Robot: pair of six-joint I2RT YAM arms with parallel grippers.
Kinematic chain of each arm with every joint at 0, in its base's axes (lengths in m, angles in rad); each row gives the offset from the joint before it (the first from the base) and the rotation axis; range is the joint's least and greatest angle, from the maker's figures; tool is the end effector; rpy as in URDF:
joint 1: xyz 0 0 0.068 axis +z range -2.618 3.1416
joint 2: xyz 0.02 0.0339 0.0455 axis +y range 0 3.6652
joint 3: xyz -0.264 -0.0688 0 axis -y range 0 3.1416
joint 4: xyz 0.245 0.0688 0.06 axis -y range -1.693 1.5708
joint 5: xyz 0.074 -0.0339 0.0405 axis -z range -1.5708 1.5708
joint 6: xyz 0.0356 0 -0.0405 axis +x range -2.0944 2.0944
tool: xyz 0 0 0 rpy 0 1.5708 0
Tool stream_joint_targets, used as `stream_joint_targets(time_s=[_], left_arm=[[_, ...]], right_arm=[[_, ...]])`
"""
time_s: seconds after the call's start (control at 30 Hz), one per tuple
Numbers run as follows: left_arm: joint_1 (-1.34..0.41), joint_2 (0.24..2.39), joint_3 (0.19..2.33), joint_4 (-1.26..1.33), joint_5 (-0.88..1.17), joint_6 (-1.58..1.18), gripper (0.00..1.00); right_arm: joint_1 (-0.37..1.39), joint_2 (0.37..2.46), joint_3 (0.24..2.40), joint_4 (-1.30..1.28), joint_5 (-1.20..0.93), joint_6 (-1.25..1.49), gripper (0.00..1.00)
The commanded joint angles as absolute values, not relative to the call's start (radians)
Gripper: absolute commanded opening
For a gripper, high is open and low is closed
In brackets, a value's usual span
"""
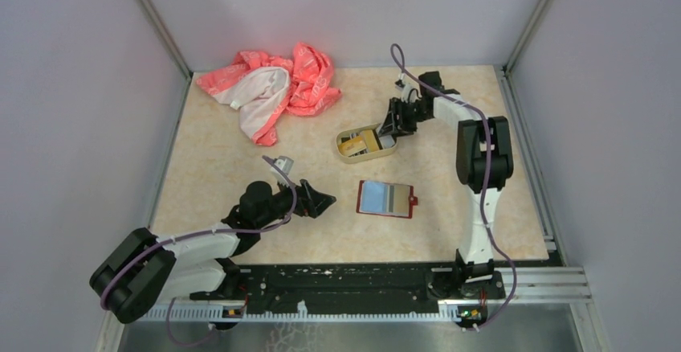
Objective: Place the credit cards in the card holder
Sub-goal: Pick up the credit card from the storage box.
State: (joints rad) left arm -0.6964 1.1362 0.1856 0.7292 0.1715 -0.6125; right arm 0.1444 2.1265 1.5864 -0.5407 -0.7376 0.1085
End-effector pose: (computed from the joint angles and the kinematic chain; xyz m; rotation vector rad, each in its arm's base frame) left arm 0.1545 -0.1371 0.1645 0.2125 1.9138 -1.0665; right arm 0.4394 0.0881 0.1747 -0.2929 2.5518 1.0608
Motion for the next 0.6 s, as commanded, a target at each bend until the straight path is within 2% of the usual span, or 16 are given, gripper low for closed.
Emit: stream_joint_targets(time_s=[0.0, 0.57], left_arm=[[-0.692, 1.137, 0.191, 0.765, 0.189, -0.619, 0.98], [-0.692, 1.113, 0.189, 0.741, 0.178, -0.609, 0.98]], right_arm=[[0.175, 2.165, 1.634, -0.555, -0.692, 0.087, 0.44], [0.137, 2.130, 1.626, -0.553, -0.801, 0.104, 0.37]])
